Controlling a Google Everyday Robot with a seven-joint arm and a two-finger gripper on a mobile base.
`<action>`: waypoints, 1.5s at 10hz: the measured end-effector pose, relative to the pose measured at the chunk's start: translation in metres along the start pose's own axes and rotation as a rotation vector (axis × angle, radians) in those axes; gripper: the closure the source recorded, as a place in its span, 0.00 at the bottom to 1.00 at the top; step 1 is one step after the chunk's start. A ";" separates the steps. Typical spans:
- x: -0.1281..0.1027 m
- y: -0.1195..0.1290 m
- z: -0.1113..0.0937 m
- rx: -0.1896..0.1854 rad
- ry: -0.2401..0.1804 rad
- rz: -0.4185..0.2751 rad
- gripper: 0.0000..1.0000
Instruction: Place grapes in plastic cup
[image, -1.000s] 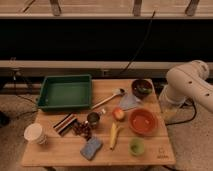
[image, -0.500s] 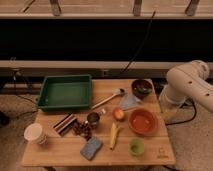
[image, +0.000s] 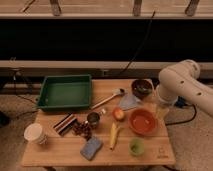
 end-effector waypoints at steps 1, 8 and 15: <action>-0.026 -0.006 0.001 0.000 -0.016 -0.002 0.35; -0.186 -0.048 0.022 -0.024 -0.137 -0.036 0.35; -0.292 -0.035 0.044 -0.111 -0.298 -0.120 0.35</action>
